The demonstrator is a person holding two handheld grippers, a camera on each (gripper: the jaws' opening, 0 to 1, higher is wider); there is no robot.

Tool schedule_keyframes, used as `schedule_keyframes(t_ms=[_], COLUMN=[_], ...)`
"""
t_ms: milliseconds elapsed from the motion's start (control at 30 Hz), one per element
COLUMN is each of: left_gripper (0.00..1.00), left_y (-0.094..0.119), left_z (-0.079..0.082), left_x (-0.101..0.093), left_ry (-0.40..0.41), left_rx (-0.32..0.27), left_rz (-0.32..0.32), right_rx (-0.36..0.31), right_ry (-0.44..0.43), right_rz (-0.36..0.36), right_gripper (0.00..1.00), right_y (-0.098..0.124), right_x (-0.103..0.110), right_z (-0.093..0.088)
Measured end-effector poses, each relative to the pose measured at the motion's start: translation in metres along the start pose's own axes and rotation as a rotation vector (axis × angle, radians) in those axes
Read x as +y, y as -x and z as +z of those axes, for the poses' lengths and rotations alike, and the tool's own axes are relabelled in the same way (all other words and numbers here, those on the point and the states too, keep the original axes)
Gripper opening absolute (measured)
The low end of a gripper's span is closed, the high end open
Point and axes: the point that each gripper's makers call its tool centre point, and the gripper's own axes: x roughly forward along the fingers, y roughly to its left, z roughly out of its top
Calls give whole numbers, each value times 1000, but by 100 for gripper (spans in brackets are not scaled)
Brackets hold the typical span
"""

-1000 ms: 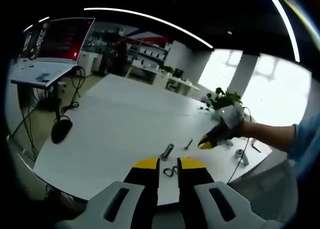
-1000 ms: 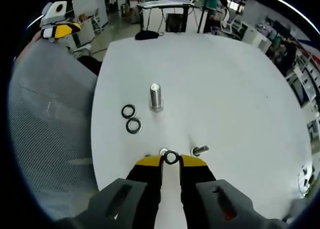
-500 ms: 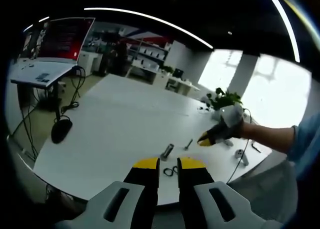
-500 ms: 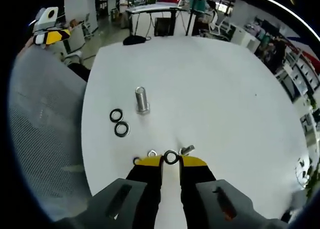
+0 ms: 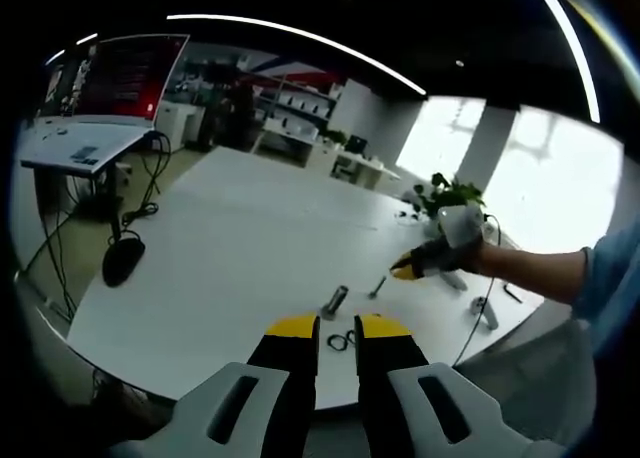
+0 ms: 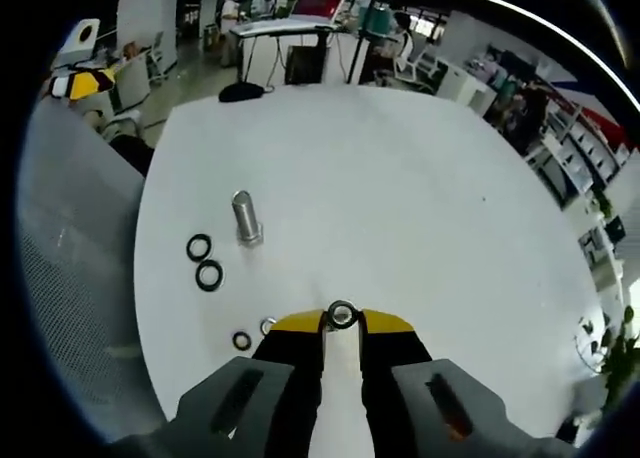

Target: Place the washer onto the threaded stud by aligning its center hole with the stud, sliding it down to the base, and recovering from edge contact or off-axis alignment until the washer reaches the visible bottom stop.

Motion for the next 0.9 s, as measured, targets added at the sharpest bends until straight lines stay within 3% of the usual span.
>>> schedule_keyframes(t_ms=[900], left_gripper=[11], left_y=[0], left_z=[1], left_x=[1], left_ry=[9], left_rx=[-11], left_rz=[2], right_rx=[-30], right_ry=[-16], right_rz=[-32], right_gripper=[14], right_y=[3], right_x=[-11], right_z=[6])
